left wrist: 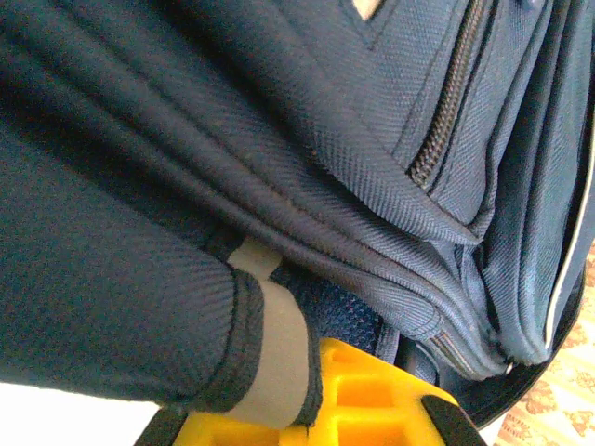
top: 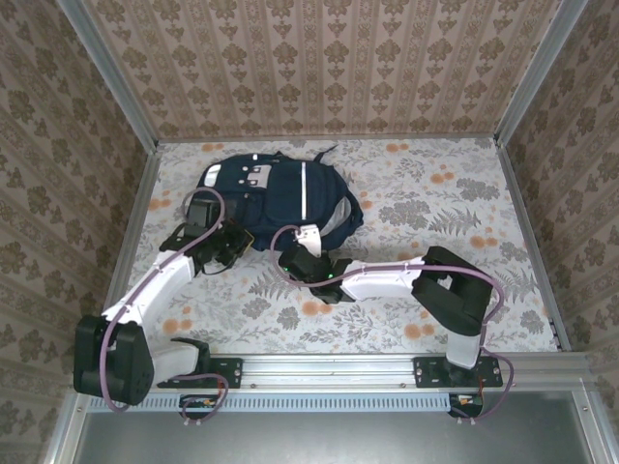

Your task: Pack books, pencil case, and school supplies into a backpack

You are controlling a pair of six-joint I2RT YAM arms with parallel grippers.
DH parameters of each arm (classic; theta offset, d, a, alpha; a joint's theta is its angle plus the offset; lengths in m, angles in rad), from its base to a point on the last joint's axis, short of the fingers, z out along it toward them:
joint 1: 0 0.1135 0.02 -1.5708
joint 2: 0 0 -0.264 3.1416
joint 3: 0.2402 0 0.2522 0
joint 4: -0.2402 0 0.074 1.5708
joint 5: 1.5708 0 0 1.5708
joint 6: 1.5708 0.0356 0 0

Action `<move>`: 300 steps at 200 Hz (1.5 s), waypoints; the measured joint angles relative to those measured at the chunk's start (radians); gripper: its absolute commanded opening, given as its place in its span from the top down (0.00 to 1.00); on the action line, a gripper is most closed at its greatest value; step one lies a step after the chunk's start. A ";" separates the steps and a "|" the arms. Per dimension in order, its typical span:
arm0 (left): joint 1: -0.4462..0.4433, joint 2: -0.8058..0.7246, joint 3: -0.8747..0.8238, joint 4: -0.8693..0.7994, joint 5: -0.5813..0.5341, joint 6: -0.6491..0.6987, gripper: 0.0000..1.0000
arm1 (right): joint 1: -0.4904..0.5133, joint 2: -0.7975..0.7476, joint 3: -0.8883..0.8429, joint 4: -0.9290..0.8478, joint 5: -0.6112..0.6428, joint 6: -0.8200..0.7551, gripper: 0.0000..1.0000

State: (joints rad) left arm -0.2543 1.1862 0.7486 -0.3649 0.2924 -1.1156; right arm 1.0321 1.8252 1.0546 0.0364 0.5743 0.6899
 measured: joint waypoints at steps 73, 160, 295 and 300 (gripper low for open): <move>0.124 -0.056 -0.024 -0.082 -0.032 0.091 1.00 | -0.054 -0.084 -0.089 -0.045 -0.092 0.000 1.00; 0.262 -0.031 -0.024 -0.113 -0.066 0.227 1.00 | -0.122 -0.123 -0.076 -0.090 -0.377 -0.099 1.00; -0.241 -0.373 -0.224 -0.079 -0.244 -0.163 0.54 | -0.081 -0.022 0.042 -0.175 -0.589 -0.137 1.00; -0.277 -0.359 -0.235 -0.063 -0.258 -0.186 0.54 | -0.081 -0.023 0.042 -0.176 -0.589 -0.137 1.00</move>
State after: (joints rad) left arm -0.5308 0.8268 0.5137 -0.4282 0.0345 -1.3018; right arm 0.9512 1.8027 1.0969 -0.1398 -0.0151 0.5526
